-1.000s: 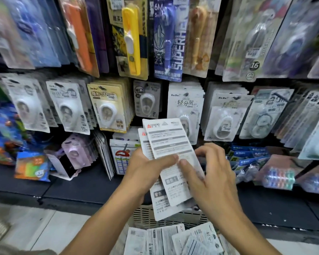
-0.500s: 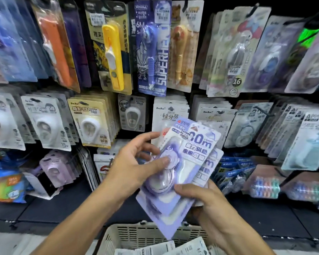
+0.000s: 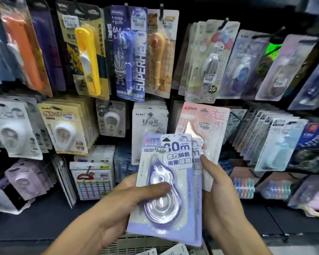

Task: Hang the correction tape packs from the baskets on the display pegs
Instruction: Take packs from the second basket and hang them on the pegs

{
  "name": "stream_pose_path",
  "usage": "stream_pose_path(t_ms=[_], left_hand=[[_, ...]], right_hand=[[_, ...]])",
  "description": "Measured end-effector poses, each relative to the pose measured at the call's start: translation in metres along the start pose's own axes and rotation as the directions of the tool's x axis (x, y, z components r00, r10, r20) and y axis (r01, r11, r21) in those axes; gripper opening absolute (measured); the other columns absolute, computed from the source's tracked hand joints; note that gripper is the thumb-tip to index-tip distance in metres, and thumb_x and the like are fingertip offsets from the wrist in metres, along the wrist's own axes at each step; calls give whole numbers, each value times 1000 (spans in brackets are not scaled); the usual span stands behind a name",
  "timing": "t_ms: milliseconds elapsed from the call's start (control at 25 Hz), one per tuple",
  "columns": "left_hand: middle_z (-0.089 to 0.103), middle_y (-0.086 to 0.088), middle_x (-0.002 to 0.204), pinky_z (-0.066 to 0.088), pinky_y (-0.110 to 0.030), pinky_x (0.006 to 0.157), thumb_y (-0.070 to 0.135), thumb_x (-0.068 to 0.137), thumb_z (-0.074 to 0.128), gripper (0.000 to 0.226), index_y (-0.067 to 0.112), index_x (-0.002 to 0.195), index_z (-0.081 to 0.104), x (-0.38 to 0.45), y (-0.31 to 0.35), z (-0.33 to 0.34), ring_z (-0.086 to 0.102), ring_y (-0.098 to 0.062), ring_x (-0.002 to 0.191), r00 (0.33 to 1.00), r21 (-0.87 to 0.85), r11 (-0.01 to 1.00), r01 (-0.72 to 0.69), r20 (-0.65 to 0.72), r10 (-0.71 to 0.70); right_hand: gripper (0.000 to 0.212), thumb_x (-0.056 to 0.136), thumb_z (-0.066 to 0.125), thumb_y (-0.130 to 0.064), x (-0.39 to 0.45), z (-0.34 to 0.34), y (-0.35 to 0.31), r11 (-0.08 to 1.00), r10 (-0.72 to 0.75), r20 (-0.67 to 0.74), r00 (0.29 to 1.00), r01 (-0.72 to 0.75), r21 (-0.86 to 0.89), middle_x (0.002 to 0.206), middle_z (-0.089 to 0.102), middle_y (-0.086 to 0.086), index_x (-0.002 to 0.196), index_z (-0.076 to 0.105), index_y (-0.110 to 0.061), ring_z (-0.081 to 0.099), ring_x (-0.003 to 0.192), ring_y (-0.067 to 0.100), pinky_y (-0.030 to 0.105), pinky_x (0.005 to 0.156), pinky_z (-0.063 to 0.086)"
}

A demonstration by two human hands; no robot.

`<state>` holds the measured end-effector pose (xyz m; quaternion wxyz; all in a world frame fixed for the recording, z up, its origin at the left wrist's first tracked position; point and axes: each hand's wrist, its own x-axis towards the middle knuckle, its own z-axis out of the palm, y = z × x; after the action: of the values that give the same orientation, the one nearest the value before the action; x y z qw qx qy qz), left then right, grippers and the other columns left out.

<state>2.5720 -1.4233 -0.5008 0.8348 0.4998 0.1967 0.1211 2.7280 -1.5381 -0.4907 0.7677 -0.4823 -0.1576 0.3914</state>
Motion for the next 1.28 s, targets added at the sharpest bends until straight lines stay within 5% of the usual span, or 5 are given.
stream_pose_path(t_ms=[200, 680, 960, 1120, 1280], left_hand=[[75, -19, 114, 63, -37, 73, 7, 62, 87, 48, 10, 109, 77, 7, 7, 1, 75, -36, 98, 984, 18, 988, -153, -89, 154], [76, -13, 115, 62, -32, 72, 24, 58, 89, 55, 16, 111, 77, 31, 6, 7, 75, -31, 101, 936, 25, 953, -301, -186, 300], [78, -12, 107, 62, -31, 66, 10, 49, 98, 59, 16, 103, 77, 38, 4, 14, 77, -31, 91, 935, 61, 955, -290, -195, 297], [80, -2, 101, 61, -26, 65, 12, 48, 99, 67, 24, 108, 71, 51, -3, 35, 78, -21, 89, 920, 174, 932, -317, -184, 347], [78, 2, 111, 62, -29, 70, 35, 55, 95, 65, 28, 115, 70, 55, -3, 31, 76, -20, 99, 933, 105, 940, -326, -126, 338]], right_hand=[[20, 95, 66, -26, 7, -43, -44, 932, -344, -332, 878, 276, -237, 90, 79, 5, 110, 71, -13, 72, 62, 27, 29, 37, 49], [13, 87, 76, -21, 9, -104, -71, 939, -330, -578, 746, 200, -278, 74, 69, 6, 88, 63, -20, 47, 29, 4, 16, 28, 27], [44, 92, 72, -16, 11, -84, -51, 905, -346, -478, 807, 152, -398, 134, 59, 6, 129, 50, -25, 66, 107, 24, 45, 89, 58], [56, 75, 87, -34, -1, -36, -9, 877, -74, 149, 986, 136, -461, 113, 76, 2, 124, 63, -25, 74, 101, 18, 24, 79, 59], [50, 75, 87, -24, 3, -33, -11, 913, -155, 81, 985, 174, -368, 109, 78, 6, 121, 68, -14, 75, 99, 25, 28, 75, 60]])
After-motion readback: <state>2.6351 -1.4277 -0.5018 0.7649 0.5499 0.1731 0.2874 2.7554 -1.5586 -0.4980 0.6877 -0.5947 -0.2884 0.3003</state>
